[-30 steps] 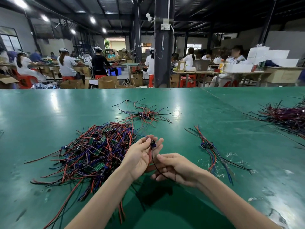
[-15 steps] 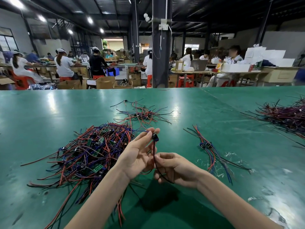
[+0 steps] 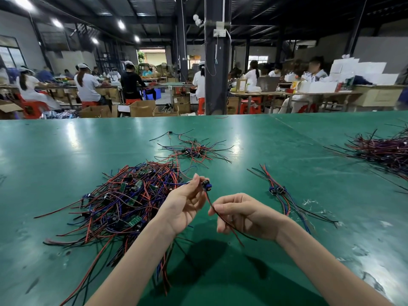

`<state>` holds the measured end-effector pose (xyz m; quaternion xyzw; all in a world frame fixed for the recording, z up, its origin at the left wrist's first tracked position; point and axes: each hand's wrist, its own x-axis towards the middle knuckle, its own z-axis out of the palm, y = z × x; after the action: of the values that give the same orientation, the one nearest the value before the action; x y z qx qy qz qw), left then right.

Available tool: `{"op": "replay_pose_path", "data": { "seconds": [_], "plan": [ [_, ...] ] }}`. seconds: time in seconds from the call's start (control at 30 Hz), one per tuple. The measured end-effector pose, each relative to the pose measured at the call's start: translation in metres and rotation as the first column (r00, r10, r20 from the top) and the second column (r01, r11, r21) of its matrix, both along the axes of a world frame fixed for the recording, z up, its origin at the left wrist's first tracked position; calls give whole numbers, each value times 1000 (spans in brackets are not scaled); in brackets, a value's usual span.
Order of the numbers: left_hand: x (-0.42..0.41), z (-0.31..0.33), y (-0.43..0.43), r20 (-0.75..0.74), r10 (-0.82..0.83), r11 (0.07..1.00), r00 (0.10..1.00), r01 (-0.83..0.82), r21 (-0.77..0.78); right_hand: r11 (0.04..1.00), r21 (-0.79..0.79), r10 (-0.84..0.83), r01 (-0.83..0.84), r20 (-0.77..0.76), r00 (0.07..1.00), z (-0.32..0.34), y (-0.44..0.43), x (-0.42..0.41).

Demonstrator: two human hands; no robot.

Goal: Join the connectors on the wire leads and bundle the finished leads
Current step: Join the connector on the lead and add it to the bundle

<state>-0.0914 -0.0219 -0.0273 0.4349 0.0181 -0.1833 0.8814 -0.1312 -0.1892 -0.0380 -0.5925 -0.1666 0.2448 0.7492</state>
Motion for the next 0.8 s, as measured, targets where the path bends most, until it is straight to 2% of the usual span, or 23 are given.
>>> {"op": "replay_pose_path", "data": {
  "seconds": [0.13, 0.37, 0.5, 0.67, 0.8],
  "plan": [
    [-2, -8, -6, 34, -52, 995, 998, 49, 87, 980, -172, 90, -95, -38, 995, 5, -7, -1],
    [-3, -16, -8, 117, -56, 979, 991, 32, 200, 951, -272, -169, 147, -61, 984, -2, 0, 7],
    [-2, -22, -9, 160, -82, 958, 984, 33, 286, 930, -258, -285, 262, -54, 957, -9, 4, 10],
    [-1, -29, -9, 266, -90, 919, 960, -23, 394, 901, -292, -332, 322, 18, 943, -12, 5, 11],
    [1, -34, -10, 399, -114, 821, 910, -140, 554, 843, -386, -358, 375, 119, 926, -13, 9, 9]
  ]
}}
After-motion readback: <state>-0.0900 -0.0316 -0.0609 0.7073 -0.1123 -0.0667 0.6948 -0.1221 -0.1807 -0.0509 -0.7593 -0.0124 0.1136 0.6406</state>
